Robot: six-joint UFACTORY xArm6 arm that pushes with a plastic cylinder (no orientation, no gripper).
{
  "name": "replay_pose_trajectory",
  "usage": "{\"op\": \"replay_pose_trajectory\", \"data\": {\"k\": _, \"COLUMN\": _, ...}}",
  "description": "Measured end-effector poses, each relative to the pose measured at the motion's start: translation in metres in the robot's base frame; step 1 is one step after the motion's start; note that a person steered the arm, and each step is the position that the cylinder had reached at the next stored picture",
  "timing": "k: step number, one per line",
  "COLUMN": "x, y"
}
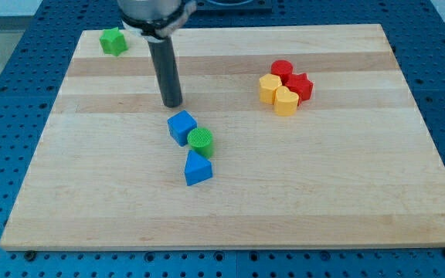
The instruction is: Point at red star
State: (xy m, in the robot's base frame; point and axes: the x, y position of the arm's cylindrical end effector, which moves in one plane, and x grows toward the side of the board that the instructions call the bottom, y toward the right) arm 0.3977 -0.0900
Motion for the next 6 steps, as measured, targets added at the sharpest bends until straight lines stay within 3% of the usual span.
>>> {"op": "replay_pose_trajectory", "data": {"k": 2, "x": 0.052, "y": 0.076}}
{"op": "replay_pose_trajectory", "data": {"k": 5, "x": 0.047, "y": 0.224}}
{"op": "replay_pose_trajectory", "data": {"k": 6, "x": 0.026, "y": 0.23}}
